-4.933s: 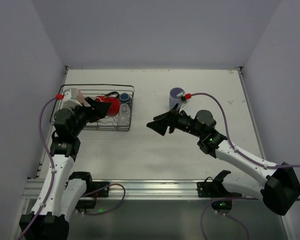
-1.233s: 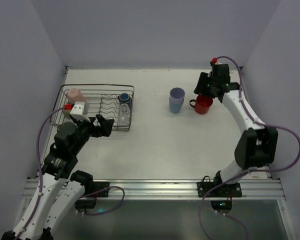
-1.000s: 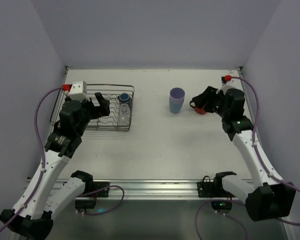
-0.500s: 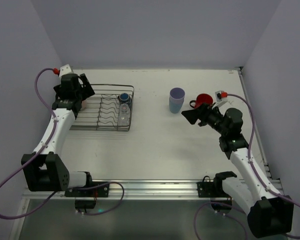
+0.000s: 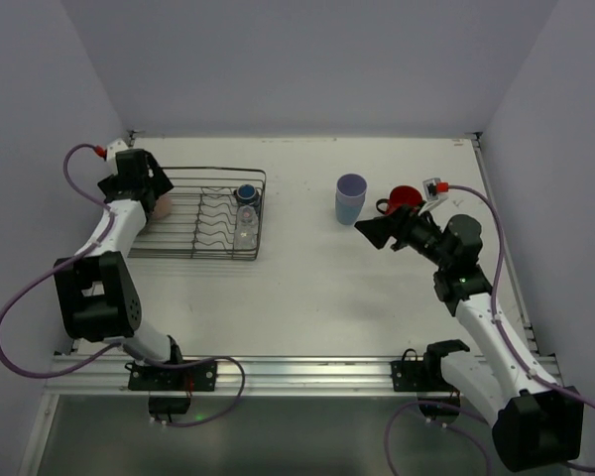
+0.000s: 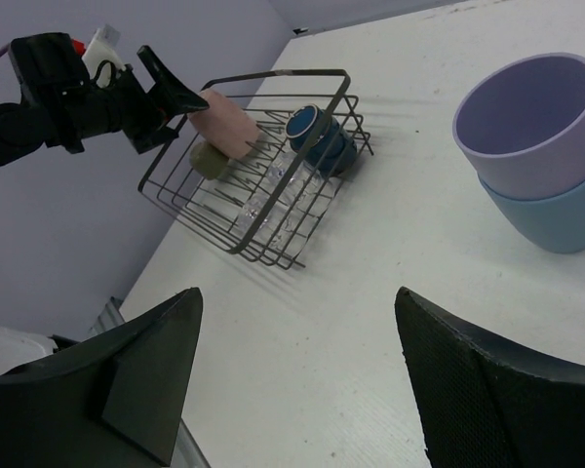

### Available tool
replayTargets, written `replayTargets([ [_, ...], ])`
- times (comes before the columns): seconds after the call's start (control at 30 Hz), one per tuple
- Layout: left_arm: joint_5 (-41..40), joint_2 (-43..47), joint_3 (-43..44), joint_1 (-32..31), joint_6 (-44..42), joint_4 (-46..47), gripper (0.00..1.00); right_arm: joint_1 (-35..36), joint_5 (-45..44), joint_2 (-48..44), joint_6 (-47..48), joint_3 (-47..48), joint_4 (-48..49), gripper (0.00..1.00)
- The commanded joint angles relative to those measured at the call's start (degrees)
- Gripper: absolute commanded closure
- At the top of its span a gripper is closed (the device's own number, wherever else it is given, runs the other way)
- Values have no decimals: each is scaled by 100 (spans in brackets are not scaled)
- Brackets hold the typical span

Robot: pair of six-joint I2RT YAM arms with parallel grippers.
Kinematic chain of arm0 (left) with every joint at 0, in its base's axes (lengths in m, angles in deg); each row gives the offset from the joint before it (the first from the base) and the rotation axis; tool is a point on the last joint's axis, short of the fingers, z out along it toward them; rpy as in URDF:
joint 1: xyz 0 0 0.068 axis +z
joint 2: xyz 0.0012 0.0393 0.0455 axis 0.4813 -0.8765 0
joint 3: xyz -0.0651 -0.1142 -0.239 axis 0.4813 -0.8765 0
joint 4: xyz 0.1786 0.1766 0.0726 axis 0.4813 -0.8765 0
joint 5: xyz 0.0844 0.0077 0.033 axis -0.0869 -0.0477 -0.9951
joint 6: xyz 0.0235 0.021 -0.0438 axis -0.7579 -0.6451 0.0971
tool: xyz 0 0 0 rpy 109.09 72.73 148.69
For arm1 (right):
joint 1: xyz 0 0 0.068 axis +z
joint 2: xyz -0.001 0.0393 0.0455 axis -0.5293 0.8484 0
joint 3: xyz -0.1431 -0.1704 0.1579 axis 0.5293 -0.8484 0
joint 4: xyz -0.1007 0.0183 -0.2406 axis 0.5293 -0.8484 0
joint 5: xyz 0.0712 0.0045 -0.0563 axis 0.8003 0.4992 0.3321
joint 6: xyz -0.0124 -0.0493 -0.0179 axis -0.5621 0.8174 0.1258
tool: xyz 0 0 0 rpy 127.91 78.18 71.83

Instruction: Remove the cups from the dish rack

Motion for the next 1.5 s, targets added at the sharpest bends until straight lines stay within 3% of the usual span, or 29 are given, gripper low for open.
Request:
replayTargets([
  [0.0,84,-180,140,152,-216,857,0,85,215,119,10,75,242,17],
  [0.37,481,-971,325,241,-524,1359,0,340,118,225,186,172,136,15],
  [0.73,595,-1121,492,241,-638,1605,4,428,92,243,248,207,84,15],
  [1.0,587,-910,387,241,-559,1544,61,463,13,199,301,268,-30,15],
  [1.47,1351,293,141,232,170,815,87,630,-57,-47,-7,742,-364,16],
])
